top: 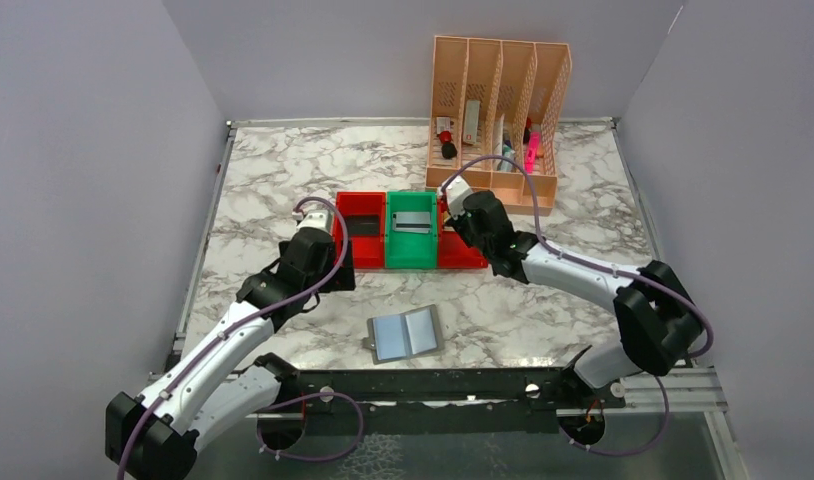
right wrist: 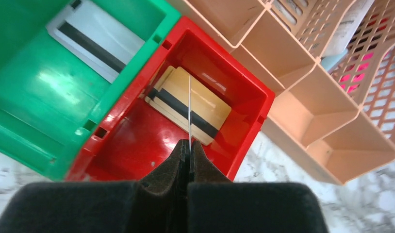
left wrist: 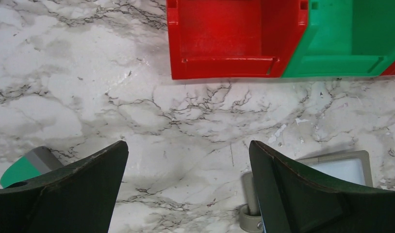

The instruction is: Take the credit cards out of the card holder

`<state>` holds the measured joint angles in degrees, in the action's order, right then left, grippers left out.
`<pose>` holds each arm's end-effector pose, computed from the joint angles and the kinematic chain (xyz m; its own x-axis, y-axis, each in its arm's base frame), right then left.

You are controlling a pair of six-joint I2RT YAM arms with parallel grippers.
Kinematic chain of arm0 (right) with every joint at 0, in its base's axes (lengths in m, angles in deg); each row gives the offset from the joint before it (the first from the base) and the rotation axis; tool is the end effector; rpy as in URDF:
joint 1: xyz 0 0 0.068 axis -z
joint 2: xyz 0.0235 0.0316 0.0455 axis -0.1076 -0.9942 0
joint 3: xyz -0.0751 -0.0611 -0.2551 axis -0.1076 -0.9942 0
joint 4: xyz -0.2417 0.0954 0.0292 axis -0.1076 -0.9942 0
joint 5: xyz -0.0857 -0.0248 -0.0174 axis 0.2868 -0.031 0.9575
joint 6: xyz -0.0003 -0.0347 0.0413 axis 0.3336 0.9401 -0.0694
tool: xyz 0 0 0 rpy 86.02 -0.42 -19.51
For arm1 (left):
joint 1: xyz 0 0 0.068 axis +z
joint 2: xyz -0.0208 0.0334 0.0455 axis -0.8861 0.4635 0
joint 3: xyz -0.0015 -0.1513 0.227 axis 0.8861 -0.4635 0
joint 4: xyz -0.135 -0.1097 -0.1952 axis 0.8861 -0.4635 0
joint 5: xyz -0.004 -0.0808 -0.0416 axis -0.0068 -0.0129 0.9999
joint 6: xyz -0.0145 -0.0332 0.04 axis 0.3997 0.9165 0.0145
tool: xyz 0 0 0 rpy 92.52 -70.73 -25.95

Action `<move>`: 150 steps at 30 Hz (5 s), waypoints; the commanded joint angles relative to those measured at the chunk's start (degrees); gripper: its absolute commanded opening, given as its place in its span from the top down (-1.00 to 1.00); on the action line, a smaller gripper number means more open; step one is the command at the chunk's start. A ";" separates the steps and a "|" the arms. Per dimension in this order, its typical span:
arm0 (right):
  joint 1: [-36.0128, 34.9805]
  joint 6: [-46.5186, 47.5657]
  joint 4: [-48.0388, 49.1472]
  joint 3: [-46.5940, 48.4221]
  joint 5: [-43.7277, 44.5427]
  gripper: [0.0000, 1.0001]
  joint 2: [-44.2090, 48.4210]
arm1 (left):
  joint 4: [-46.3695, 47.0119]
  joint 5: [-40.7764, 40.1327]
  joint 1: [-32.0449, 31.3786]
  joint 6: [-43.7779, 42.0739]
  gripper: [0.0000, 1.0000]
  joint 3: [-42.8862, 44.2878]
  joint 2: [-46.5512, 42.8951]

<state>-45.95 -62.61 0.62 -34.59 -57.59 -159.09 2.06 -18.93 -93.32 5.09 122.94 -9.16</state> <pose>0.2550 0.1978 0.2348 -0.3024 -0.4802 -0.8234 -0.4593 0.8303 -0.3155 0.1586 -0.0844 0.2517 -0.6933 -0.0500 -0.7189 0.0599 0.9901 -0.1266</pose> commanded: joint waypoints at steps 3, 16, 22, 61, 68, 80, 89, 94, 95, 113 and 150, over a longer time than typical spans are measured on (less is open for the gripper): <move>1.25 20.79 7.75 0.22 -2.18 0.98 -4.06 | 2.07 -7.29 0.28 0.84 -0.98 -0.32 -3.08; 3.36 36.58 12.69 3.50 -3.03 0.98 -13.05 | 2.05 -8.14 0.35 -0.07 -0.98 0.88 -0.54; 3.47 39.76 14.45 3.98 -2.73 0.93 -16.69 | 2.21 -8.41 0.35 0.03 -0.98 0.74 -1.20; 4.52 35.36 3.88 6.43 -10.86 0.98 -17.66 | 2.21 -4.02 0.70 -2.61 -0.98 1.61 1.38; 4.52 42.34 11.83 0.28 -14.38 0.98 -14.58 | 2.16 -3.77 0.68 -2.76 -0.98 1.69 1.48; 4.52 43.60 16.04 -0.89 -8.71 0.78 -17.79 | 2.30 -3.50 0.66 -2.93 -0.98 1.78 2.10; 4.52 41.09 12.59 0.47 -6.34 0.72 -17.84 | 2.31 -2.88 0.79 -3.13 -0.98 1.87 2.80; 4.52 38.50 10.39 0.76 -7.72 0.42 -15.29 | 2.26 -3.03 0.79 -3.05 -0.98 1.83 2.33; 4.52 38.37 10.15 0.91 -7.53 0.41 -15.11 | 2.26 -3.05 0.79 -3.05 -0.98 1.80 2.27; 4.52 -13.79 -10.05 6.61 -27.47 0.31 3.30 | 2.33 -2.91 0.87 -2.79 -0.98 1.69 2.00; -28.44 -47.32 -24.26 6.77 -3.34 0.59 -26.46 | 2.14 -11.79 1.14 1.63 -0.98 -0.22 -5.78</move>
<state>-73.51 -109.82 -12.19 -25.23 -72.71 -179.20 3.41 -31.54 -92.45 6.79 122.61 -14.82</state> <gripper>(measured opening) 0.212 0.987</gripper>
